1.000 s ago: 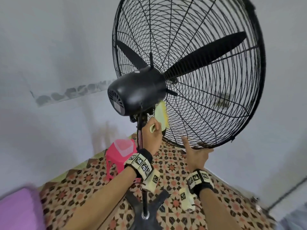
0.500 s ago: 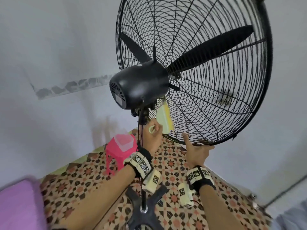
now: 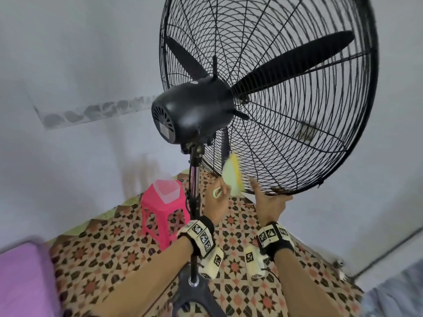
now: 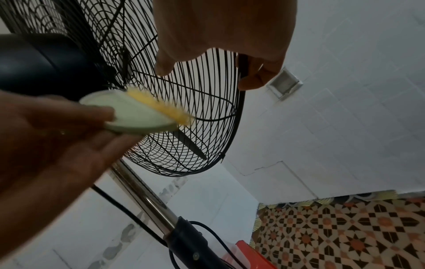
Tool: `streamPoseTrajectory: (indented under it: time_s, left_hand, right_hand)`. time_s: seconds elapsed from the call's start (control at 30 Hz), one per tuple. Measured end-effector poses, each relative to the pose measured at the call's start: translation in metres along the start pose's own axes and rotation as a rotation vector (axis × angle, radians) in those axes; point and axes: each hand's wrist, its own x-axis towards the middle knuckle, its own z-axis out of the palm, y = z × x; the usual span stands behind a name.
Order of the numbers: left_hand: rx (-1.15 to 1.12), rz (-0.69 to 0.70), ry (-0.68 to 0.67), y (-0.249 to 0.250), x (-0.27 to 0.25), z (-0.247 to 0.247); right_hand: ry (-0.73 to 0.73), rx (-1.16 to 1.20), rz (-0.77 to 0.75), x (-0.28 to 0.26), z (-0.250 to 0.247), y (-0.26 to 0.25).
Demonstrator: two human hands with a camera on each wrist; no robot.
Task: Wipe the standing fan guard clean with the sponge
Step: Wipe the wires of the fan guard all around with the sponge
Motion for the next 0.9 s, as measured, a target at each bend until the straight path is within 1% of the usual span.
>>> streamPoseTrajectory:
  time_s: [0.03,0.1,0.17,0.23,0.33,0.43,0.53,0.6,0.67,0.7,0.73,0.77,0.8,0.83,0.9]
  left_hand:
    - [0.016,0.004,-0.019,-0.004,-0.007,0.002]
    - [0.005,-0.014,0.001,-0.011,-0.009,-0.003]
    - [-0.035,-0.023,0.054,-0.014,0.003,-0.013]
    - [-0.081,-0.011,0.063,-0.014,0.014,-0.019]
    - [-0.043,0.001,-0.007,-0.014,0.006,-0.009]
    - [0.015,0.0,-0.13,-0.039,-0.014,-0.001]
    - [0.065,-0.084,-0.211,-0.056,-0.021,-0.013]
    - [0.056,-0.085,-0.242,-0.056,-0.019,-0.02]
    - [0.062,-0.029,-0.317,-0.045,-0.023,-0.022]
    - [0.059,-0.036,-0.386,-0.045,-0.025,-0.022]
    - [0.046,-0.091,-0.45,-0.037,-0.028,-0.021]
    - [0.012,-0.14,-0.512,-0.034,-0.031,-0.019]
    - [-0.016,-0.205,-0.531,-0.035,-0.032,-0.018]
    - [-0.058,-0.241,-0.545,-0.034,-0.033,-0.017]
    - [-0.202,-0.358,-0.491,-0.033,-0.027,-0.016]
  right_hand:
    - [0.004,-0.003,-0.002,0.0,-0.001,0.0]
    - [-0.016,-0.009,-0.003,-0.001,-0.002,0.0]
    - [-0.037,-0.012,-0.018,0.0,-0.001,0.001]
    - [-0.043,-0.015,-0.001,-0.001,0.002,0.001]
    - [-0.047,-0.008,0.019,0.0,0.005,0.004]
    - [-0.04,-0.034,0.013,0.004,-0.002,0.003]
    - [-0.057,-0.053,-0.006,0.004,0.0,0.006]
    - [-0.088,-0.13,0.0,0.0,0.004,0.013]
    - [-0.205,-0.29,0.012,-0.01,0.007,0.024]
    - [-0.286,-0.349,-0.017,-0.018,0.009,0.03]
    - [-0.368,-0.383,-0.073,-0.027,0.01,0.035]
    - [-0.447,-0.378,-0.177,-0.035,0.011,0.039]
    - [-0.517,-0.327,-0.27,-0.042,0.009,0.039]
    - [-0.581,-0.279,-0.346,-0.044,0.007,0.042]
    - [-0.69,-0.328,-0.489,-0.04,0.001,0.051]
